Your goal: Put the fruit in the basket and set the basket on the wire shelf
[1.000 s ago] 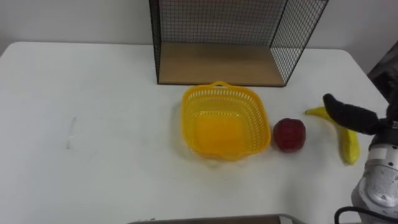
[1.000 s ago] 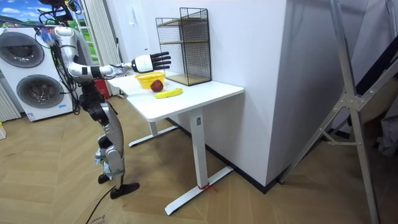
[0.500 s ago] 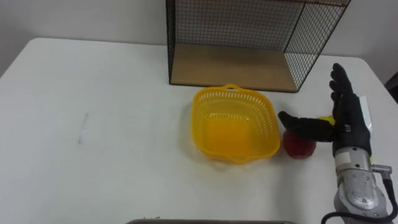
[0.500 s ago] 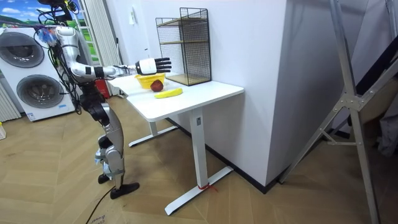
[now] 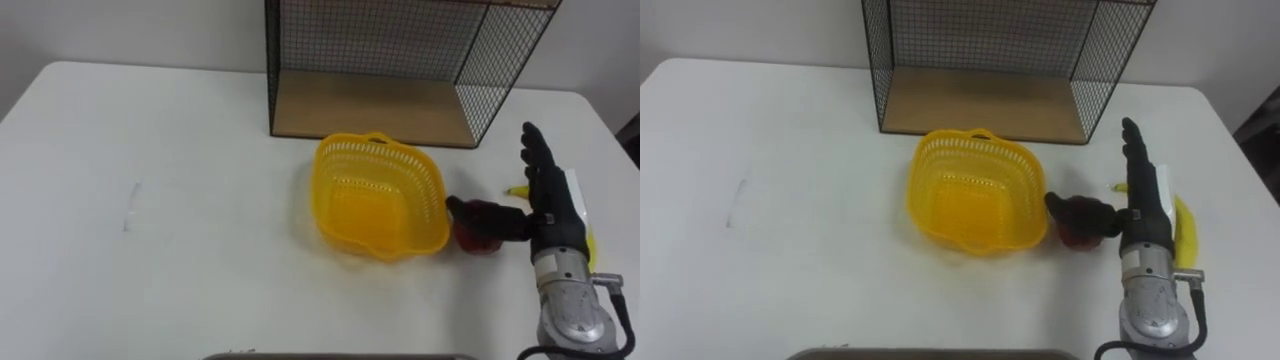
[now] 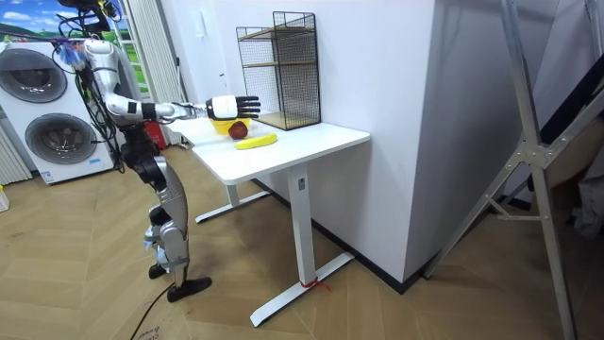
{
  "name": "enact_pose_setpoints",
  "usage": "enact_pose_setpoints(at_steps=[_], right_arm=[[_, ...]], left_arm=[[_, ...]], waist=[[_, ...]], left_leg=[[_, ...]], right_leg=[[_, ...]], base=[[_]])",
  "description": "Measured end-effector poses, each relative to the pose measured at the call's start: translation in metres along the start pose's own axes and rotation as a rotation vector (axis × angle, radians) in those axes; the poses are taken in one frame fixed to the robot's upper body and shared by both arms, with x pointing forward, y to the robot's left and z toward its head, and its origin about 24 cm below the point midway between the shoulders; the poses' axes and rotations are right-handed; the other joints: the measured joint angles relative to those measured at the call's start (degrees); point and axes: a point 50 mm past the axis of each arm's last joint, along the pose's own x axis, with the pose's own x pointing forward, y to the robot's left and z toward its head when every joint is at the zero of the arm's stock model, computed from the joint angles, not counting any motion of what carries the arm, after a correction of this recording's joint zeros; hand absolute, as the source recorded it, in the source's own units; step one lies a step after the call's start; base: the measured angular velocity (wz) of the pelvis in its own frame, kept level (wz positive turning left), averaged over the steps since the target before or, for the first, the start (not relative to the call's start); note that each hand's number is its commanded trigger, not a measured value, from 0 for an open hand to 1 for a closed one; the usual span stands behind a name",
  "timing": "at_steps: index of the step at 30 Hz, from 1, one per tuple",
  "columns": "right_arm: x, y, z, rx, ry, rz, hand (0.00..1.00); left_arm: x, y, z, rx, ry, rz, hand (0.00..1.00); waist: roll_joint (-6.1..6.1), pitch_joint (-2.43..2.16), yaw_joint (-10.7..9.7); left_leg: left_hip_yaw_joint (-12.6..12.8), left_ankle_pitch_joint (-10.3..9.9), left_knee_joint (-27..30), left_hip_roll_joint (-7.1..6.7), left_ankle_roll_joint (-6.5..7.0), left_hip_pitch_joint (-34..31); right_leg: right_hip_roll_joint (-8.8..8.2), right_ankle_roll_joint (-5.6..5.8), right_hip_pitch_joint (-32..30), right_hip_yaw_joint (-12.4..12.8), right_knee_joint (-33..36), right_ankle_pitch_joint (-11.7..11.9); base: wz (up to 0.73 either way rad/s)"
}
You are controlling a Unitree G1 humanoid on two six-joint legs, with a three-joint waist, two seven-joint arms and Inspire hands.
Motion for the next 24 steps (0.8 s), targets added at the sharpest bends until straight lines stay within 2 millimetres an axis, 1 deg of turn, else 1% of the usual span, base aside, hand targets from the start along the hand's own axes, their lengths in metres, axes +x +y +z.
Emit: enact_pose_setpoints(at_steps=[2,4,11,24], right_arm=[[-0.0036,-0.0008,-0.0091,-0.009,0.038,0.000,0.00],[-0.0052,0.0000,-0.0117,-0.007,0.051,0.000,0.00],[-0.0052,-0.0003,-0.0117,-0.006,0.051,-0.004,0.00],[-0.0058,0.0020,-0.0128,0.002,0.057,-0.001,0.00]], left_arm=[[-0.0001,-0.0001,-0.0004,0.000,0.001,0.000,0.00],[-0.0005,-0.0007,-0.0020,0.000,0.005,-0.001,0.00],[-0.0013,-0.0018,-0.0053,0.000,0.014,-0.006,0.00],[-0.0010,-0.0010,-0.0029,-0.001,0.006,-0.004,0.00]], waist=[[-0.13,-0.08,0.07],[-0.06,-0.03,0.08],[0.47,-0.03,0.03],[0.48,-0.02,-0.02]], left_leg=[[0.03,0.00,0.03,0.00,0.00,0.07],[0.09,0.00,0.04,-0.01,0.00,0.09],[0.11,0.00,0.01,0.00,0.00,0.10],[0.10,0.00,0.15,0.00,0.00,0.10]], right_leg=[[0.00,0.00,0.04,0.01,0.00,0.00],[0.00,0.00,0.02,0.07,0.00,0.00],[0.02,0.00,0.01,0.09,0.00,0.00],[0.00,0.00,0.04,0.03,0.00,0.00]], base=[[0.00],[0.00],[0.00],[0.00]])
